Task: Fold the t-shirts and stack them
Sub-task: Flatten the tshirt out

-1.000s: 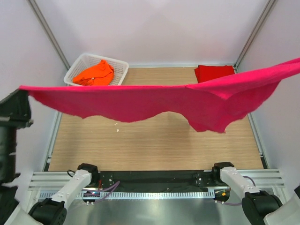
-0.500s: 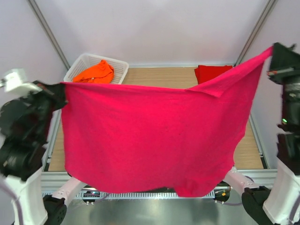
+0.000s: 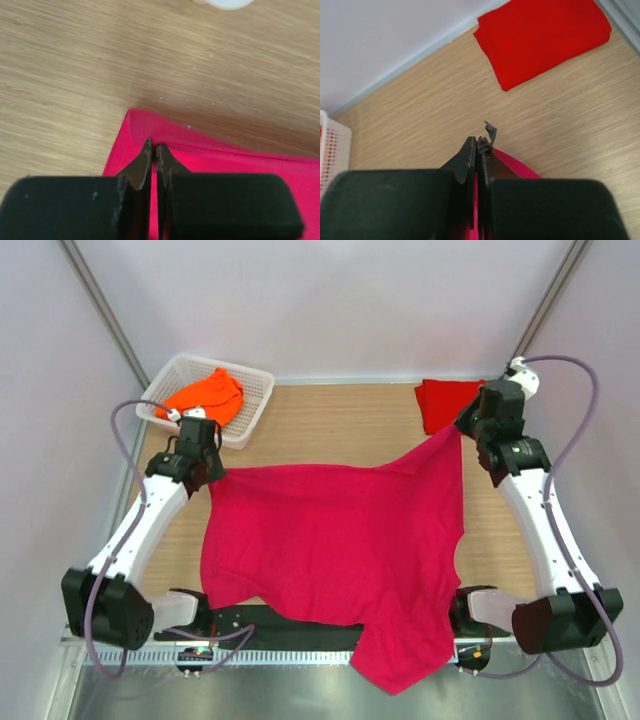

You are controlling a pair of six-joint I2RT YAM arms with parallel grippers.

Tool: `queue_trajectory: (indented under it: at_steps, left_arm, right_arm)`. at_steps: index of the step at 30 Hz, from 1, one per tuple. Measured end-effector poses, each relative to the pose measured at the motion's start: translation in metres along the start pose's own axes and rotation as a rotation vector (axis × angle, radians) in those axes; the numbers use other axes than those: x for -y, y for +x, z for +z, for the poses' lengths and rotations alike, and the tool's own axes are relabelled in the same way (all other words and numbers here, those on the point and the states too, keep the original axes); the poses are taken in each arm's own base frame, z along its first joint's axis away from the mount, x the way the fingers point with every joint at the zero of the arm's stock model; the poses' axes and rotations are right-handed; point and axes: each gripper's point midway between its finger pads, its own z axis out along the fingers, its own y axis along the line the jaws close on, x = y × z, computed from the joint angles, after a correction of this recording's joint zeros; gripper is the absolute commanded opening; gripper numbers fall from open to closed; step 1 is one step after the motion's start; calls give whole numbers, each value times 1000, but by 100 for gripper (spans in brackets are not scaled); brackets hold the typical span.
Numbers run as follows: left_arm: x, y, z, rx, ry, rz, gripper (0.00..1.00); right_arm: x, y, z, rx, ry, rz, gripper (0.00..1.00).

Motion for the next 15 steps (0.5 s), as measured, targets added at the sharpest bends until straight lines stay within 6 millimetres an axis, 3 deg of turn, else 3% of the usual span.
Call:
queue_trajectory:
  at_steps: [6,9,12,15]
  left_arm:
    - [16,20,92,-186,-88,98,0]
    - [19,24,126,-247,-134,151,0]
    - [18,24,145,-265,-168,195,0]
    - [14,17,145,-252,-184,231,0]
  right_arm:
    - [7,40,62,-90,64,-55,1]
    - [14,65,88,-154,98,-82,1]
    - [18,81,105,-199,126,-102,1]
    - [20,83,116,-226,158,-113,1]
